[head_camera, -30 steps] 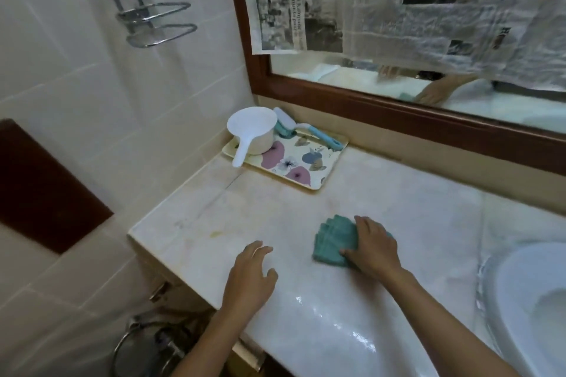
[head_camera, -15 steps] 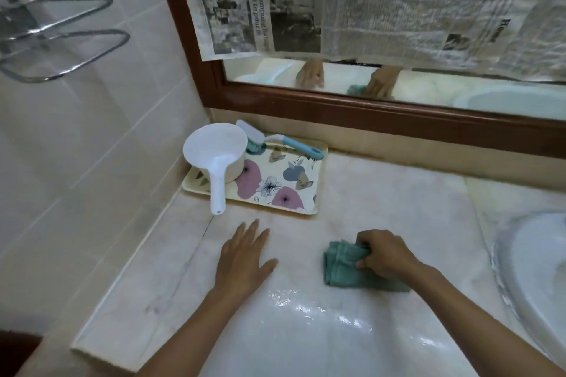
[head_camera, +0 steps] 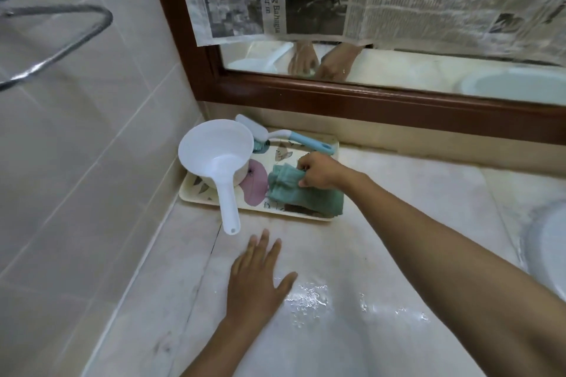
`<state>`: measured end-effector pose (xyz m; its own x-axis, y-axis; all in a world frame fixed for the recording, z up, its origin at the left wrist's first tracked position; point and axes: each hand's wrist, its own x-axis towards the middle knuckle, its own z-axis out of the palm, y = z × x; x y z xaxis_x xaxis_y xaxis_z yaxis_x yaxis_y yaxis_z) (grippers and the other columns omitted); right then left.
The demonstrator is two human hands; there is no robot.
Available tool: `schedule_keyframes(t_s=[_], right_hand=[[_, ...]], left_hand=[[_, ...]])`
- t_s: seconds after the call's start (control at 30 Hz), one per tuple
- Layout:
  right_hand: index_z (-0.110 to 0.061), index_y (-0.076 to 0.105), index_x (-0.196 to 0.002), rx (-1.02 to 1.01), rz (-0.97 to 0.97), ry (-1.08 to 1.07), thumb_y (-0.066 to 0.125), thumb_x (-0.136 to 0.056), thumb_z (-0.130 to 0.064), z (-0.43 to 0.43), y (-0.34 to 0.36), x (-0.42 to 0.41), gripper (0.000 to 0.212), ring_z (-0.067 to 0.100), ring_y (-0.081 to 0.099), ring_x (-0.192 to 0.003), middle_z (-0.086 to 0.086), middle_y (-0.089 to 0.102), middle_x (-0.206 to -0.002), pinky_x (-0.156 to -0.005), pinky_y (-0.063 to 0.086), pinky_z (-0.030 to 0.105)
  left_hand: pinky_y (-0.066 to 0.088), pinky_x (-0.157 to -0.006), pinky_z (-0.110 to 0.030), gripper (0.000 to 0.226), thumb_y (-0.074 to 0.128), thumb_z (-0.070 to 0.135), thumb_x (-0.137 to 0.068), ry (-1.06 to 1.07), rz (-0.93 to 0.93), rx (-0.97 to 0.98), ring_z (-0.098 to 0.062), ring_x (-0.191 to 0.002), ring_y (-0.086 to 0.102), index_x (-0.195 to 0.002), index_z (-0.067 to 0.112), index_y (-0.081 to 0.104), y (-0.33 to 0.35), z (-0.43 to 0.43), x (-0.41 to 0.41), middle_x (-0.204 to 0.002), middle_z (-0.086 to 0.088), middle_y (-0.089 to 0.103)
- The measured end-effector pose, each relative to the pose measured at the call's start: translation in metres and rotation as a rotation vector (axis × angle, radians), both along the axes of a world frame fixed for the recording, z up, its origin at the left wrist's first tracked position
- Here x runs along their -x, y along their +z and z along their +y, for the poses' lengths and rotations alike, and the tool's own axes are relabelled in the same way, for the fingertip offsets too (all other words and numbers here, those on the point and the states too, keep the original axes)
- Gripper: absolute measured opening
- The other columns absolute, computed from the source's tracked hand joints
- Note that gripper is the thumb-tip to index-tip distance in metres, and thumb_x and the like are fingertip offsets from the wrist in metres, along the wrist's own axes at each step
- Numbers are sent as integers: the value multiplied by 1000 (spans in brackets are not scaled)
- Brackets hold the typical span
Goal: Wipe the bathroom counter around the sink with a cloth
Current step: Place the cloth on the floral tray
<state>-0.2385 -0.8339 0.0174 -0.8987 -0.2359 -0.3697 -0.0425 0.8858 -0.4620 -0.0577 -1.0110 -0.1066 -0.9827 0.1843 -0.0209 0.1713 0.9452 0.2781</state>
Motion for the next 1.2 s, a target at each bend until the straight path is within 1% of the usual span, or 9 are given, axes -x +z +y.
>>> schedule_keyframes(t_s=[0.1, 0.2, 0.37, 0.5, 0.67, 0.9, 0.97, 1.1, 1.2], right_hand=[[-19, 66, -99, -94, -49, 60, 66, -84, -21, -14, -27, 10, 15, 25, 54, -104, 3, 62, -108, -92, 46, 43], [-22, 58, -82, -175, -13, 97, 62, -85, -24, -16, -45, 9, 5, 29, 51, -107, 6, 61, -103, -84, 42, 41], [-21, 49, -121, -252, 243, 64, 65, -85, -28, -14, -57, -4, 40, 28, 39, -118, 7, 51, -125, -93, 35, 47], [-18, 45, -112, -142, 375, -26, 67, -81, -18, -18, -67, -18, 38, 29, 44, -107, 7, 50, -120, -84, 43, 44], [-13, 61, -95, -79, 399, 2, 58, -81, -8, -18, -73, -21, 15, 30, 48, -104, 7, 59, -107, -76, 45, 37], [-23, 65, -116, -242, 478, -1, 46, -92, -37, -17, -74, -37, 34, 28, 29, -134, 4, 36, -149, -110, 22, 47], [-25, 56, -127, -236, 418, 17, 39, -95, -42, -14, -74, -49, 40, 28, 21, -139, 3, 26, -154, -111, 18, 46], [-23, 38, -140, -176, 388, -97, 41, -96, -43, -1, -72, -78, 49, 27, 21, -140, 4, 24, -156, -111, 23, 44], [-19, 43, -137, -124, 415, -213, 45, -95, -38, 9, -69, -102, 47, 27, 29, -136, 6, 33, -153, -109, 30, 42]], left_hand=[[46, -96, -36, 69, 42, 69, -79, -1, -2, 4, -22, -133, 48, -133, 29, 56, 0, 0, 1, -149, 1, 44], [47, -95, -36, 68, 43, 69, -78, -3, 21, 7, -22, -131, 50, -131, 30, 58, 0, 0, 2, -147, 1, 47], [47, -95, -36, 68, 46, 68, -76, 3, 5, -9, -21, -132, 49, -130, 30, 59, -1, 1, 3, -147, 1, 48], [48, -94, -38, 68, 45, 68, -76, 6, -22, -8, -23, -131, 50, -129, 29, 61, 0, 1, 3, -146, 1, 49], [49, -94, -40, 68, 44, 67, -76, 6, -35, -25, -25, -132, 49, -129, 28, 60, 2, 2, 5, -147, 0, 47], [20, -115, -36, 85, 19, 73, -76, -4, -69, -52, -21, -149, 11, -149, 32, 33, 5, 4, 5, -162, 4, 11], [15, -116, -34, 89, 12, 74, -73, -5, -96, -35, -19, -150, 4, -151, 33, 24, 7, 4, 4, -162, 6, 4], [31, -109, -41, 81, 27, 71, -78, 11, -85, -60, -27, -145, 27, -143, 26, 46, 8, 4, 3, -158, -1, 27], [16, -116, -38, 87, 16, 74, -76, 4, -183, -51, -22, -150, 6, -150, 30, 28, 12, 5, 3, -162, 3, 7]])
